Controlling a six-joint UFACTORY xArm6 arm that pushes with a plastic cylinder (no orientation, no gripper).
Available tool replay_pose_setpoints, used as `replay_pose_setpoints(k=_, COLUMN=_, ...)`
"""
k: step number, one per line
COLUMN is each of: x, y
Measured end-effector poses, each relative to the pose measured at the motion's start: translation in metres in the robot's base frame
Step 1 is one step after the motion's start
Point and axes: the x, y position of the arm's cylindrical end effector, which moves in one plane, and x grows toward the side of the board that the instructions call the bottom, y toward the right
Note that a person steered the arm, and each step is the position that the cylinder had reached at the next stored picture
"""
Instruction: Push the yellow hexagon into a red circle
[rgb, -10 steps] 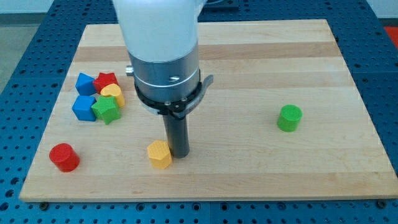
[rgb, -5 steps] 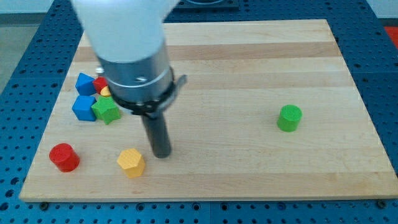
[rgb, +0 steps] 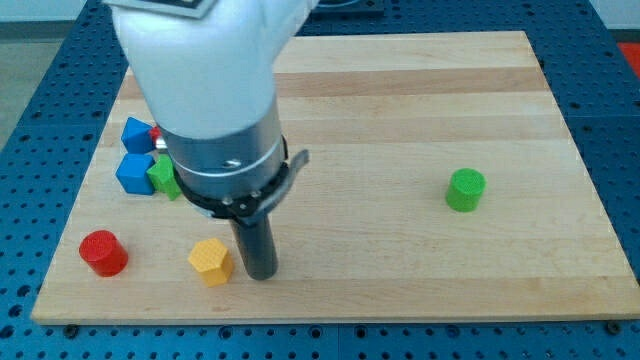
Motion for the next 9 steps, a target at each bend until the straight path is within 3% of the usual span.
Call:
replay_pose_setpoints(k=2, x=-0.014, y=-0.039)
replay_pose_setpoints(k=5, x=-0.031, y=-0.035)
replay_pose_setpoints(k=6, x=0.01, y=-0.035)
replay_pose_setpoints(k=9, x=0.01, y=-0.064)
